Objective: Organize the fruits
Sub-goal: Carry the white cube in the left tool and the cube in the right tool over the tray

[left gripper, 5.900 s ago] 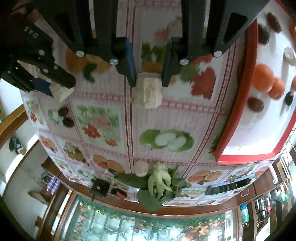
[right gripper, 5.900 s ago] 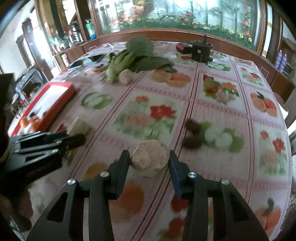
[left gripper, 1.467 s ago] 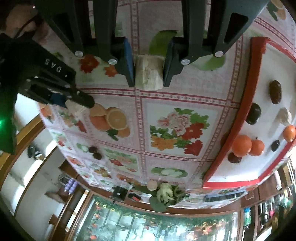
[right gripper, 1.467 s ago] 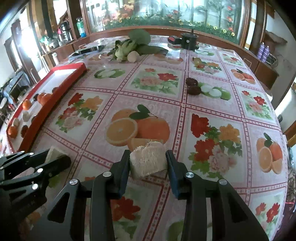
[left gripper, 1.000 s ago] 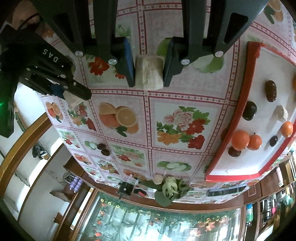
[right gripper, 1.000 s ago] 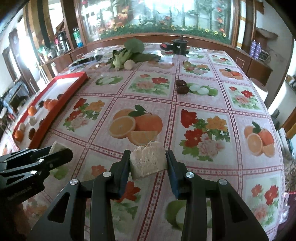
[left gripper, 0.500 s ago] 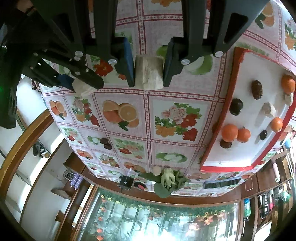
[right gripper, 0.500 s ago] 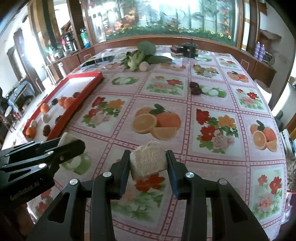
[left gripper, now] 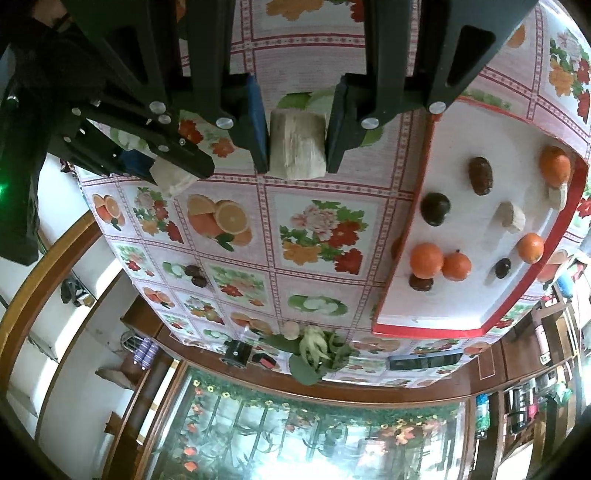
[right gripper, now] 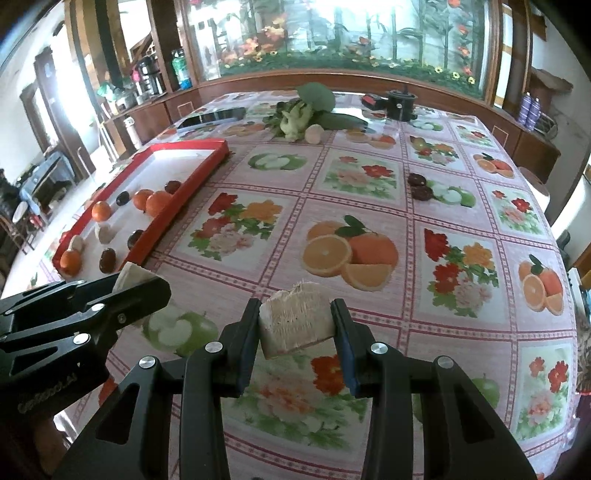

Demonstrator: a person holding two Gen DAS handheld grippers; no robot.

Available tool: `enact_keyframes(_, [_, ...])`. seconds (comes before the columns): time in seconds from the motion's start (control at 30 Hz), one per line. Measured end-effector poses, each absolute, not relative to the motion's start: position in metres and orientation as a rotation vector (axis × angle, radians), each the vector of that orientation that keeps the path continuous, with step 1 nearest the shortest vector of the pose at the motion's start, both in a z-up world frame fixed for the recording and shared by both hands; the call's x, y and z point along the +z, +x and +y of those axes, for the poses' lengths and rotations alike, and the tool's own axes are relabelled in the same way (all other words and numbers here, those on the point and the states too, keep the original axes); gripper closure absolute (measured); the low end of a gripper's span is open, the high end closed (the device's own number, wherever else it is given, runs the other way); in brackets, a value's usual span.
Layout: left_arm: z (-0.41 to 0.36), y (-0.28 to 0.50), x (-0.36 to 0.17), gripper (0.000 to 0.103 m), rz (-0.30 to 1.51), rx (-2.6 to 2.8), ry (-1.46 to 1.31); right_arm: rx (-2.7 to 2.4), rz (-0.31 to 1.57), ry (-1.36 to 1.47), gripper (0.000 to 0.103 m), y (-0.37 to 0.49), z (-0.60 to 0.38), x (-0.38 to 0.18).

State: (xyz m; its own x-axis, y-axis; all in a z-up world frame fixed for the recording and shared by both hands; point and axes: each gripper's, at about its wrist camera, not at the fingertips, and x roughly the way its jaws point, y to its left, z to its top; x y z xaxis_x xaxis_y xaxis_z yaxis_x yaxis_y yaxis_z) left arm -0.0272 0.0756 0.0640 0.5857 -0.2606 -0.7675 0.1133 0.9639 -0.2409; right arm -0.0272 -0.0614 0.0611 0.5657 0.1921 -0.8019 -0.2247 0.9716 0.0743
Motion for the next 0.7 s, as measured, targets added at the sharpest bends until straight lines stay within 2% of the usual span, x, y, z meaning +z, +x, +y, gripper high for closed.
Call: enact_keyframes(0.7, [0.125,-0.025,0.067,0.07,0.896,-0.142,-0.225,0.313,0.943,-0.101,0.066,-0.018,-0.009,0.065])
